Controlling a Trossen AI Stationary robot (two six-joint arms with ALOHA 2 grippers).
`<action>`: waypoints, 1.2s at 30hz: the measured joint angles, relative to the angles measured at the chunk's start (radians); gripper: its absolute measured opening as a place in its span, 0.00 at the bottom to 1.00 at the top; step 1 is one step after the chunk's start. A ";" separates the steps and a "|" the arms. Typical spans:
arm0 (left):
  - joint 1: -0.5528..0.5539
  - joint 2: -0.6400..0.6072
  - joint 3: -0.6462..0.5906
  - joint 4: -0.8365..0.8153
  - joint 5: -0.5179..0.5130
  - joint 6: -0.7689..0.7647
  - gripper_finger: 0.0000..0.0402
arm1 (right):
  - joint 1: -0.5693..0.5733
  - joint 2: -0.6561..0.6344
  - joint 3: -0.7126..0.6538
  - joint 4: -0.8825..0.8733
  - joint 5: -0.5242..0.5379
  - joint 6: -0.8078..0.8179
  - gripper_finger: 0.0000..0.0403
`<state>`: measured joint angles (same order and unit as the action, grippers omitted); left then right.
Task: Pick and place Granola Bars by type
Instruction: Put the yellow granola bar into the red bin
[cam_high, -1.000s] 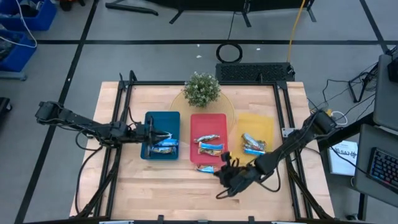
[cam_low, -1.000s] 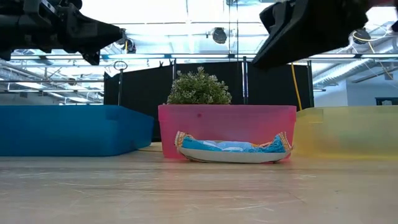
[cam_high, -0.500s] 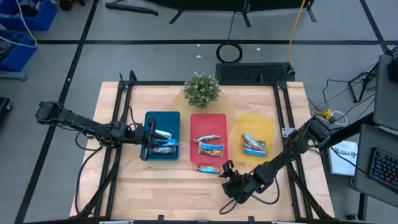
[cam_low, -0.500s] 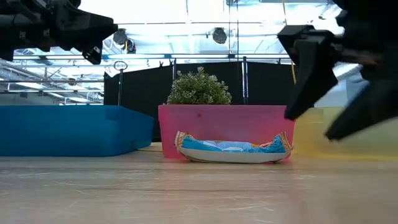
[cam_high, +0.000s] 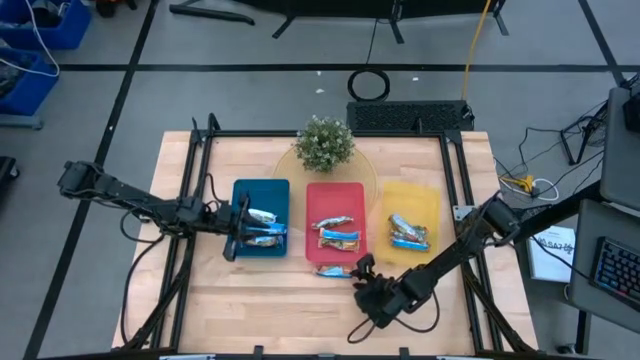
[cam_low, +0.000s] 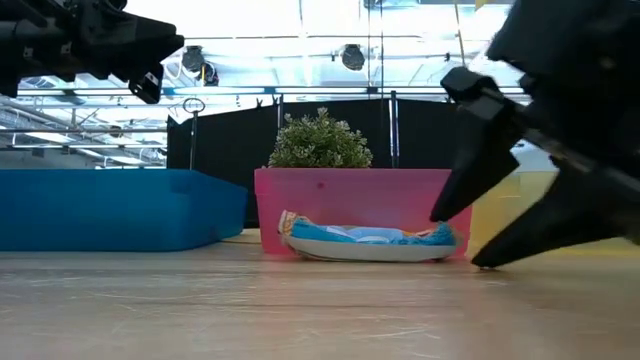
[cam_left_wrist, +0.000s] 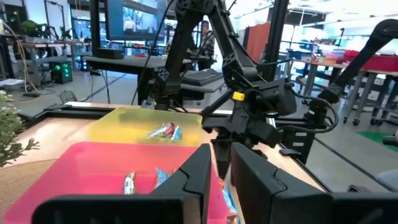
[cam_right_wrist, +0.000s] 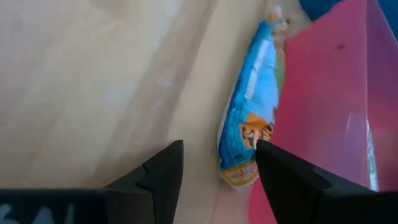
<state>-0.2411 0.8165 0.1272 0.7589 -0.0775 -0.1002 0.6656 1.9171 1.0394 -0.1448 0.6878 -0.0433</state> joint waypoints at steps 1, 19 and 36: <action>-0.003 0.000 0.000 0.000 -0.001 0.001 0.18 | -0.007 0.002 0.000 0.001 0.007 0.011 0.48; -0.011 0.000 0.000 0.000 -0.002 0.017 0.18 | -0.078 0.005 0.002 0.021 -0.119 0.116 0.48; -0.011 0.000 0.000 0.000 -0.001 0.018 0.18 | -0.015 -0.004 0.001 0.017 -0.425 0.136 0.39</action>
<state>-0.2523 0.8165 0.1272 0.7586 -0.0784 -0.0822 0.6510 1.9128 1.0405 -0.1280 0.2627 0.0922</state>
